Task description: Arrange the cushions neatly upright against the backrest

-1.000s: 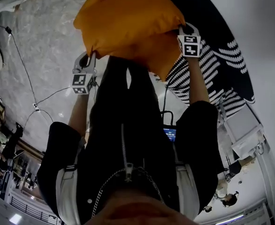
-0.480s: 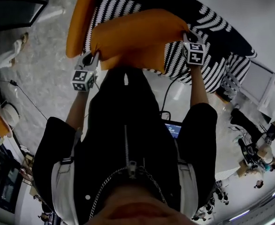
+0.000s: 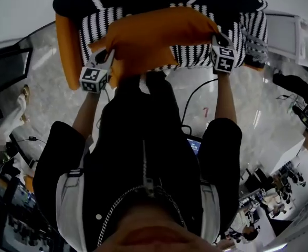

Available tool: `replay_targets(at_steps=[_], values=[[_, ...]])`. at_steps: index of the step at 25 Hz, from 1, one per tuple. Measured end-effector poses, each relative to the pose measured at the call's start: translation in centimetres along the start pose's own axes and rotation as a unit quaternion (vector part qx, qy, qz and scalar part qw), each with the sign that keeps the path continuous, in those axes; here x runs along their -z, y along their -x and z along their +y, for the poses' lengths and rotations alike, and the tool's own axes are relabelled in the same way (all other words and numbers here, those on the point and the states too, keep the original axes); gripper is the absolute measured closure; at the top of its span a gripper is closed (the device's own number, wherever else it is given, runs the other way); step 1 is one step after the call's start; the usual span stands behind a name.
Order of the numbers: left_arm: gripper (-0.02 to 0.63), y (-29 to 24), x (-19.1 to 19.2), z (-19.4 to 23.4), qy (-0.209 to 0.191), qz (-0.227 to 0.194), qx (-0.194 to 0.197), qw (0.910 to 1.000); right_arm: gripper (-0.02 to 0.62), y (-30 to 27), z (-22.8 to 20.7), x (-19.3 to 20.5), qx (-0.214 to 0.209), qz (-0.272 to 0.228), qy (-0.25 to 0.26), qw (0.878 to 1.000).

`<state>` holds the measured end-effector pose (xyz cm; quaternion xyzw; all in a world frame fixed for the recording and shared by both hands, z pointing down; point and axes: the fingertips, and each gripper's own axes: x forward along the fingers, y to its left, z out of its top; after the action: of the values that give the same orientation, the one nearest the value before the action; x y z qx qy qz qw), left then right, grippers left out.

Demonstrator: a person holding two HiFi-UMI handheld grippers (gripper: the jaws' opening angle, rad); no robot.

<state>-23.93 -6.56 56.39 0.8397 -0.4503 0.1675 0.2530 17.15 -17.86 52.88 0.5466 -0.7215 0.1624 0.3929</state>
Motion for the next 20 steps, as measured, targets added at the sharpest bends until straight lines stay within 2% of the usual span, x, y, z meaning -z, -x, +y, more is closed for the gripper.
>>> replay_targets(at_steps=[7,11,20], values=[[0.561,-5.9,-2.2,-8.7,-0.061,0.027,0.065,0.9956,0.555,5.6,-9.0,7.6,0.056,-0.011,-0.075,0.996],[0.561,-8.5,-2.4,-13.7,-0.074,0.041,0.072,0.9938,0.555,7.1,-13.4,12.2,0.060,-0.020,-0.104,0.993],[0.563,-13.7,-1.6,-24.9,-0.073,0.070,0.067,0.9926,0.555,9.4,-23.0,20.2,0.048,-0.024,-0.127,0.990]])
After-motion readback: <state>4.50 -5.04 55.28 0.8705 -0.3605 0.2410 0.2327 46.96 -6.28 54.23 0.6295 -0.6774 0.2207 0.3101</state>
